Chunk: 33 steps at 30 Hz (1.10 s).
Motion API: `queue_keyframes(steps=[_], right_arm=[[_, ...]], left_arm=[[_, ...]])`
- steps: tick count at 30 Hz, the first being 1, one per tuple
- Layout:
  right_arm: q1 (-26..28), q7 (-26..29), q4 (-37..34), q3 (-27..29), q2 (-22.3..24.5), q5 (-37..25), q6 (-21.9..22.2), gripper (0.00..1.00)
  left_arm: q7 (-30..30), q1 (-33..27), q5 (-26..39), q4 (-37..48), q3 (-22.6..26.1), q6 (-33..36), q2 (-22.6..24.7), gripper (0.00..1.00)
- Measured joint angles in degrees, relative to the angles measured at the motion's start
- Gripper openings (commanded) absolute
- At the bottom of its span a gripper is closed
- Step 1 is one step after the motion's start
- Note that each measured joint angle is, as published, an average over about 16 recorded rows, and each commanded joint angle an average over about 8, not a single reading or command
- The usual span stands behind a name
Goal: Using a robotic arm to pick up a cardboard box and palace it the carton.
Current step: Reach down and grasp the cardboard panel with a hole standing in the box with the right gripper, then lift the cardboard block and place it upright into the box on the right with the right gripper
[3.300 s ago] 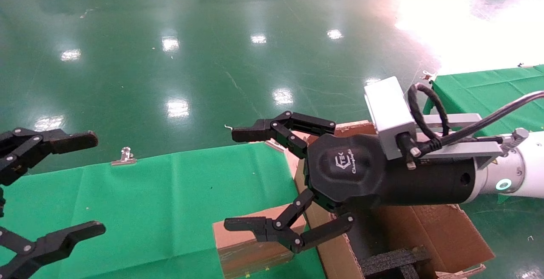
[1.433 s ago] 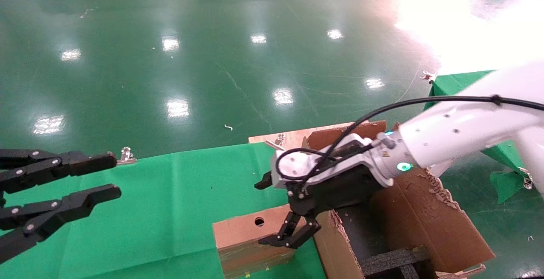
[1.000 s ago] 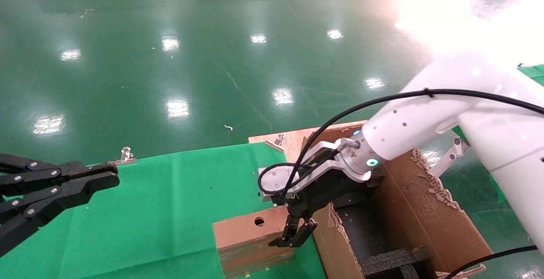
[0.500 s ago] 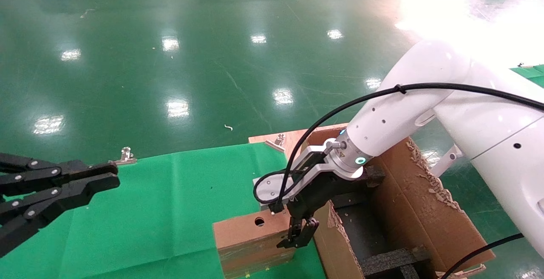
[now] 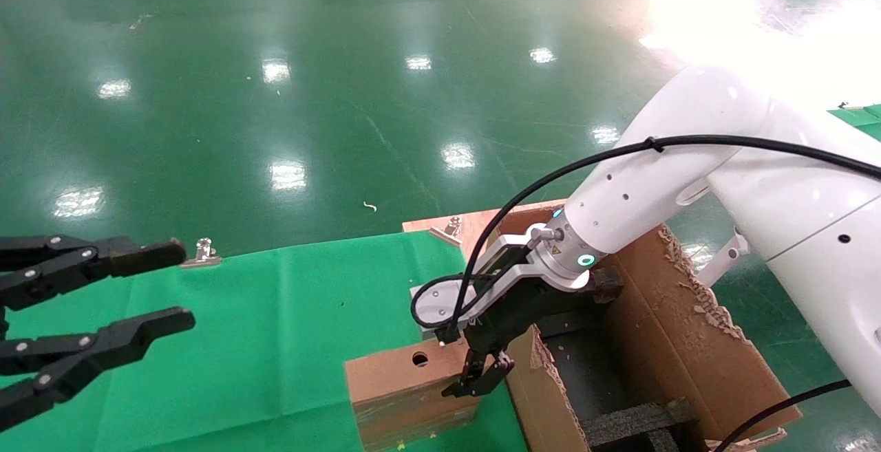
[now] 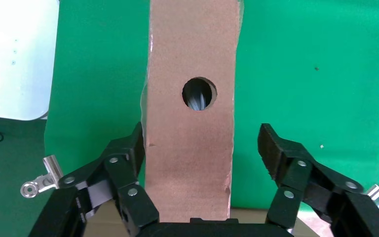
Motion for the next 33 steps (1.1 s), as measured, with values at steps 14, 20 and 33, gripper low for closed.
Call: queue_keyframes(steps=[14, 20, 33], right_arm=[[-0.18, 0.05, 0.12, 0.27, 0.19, 0.13, 0.16, 0.00], [0.45, -0.02, -0.38, 0.63, 0.59, 1.15, 0.43, 0.00], [10.05, -1.81, -4.49, 2.50, 3.37, 7.57, -0.14, 0.00]], left_arm=[[0.00, 0.00, 0.00, 0.00, 0.00, 0.00, 0.00, 1.00], [0.00, 0.00, 0.00, 0.00, 0.00, 0.00, 0.00, 1.00], [0.00, 0.00, 0.00, 0.00, 0.00, 0.00, 0.00, 1.00]])
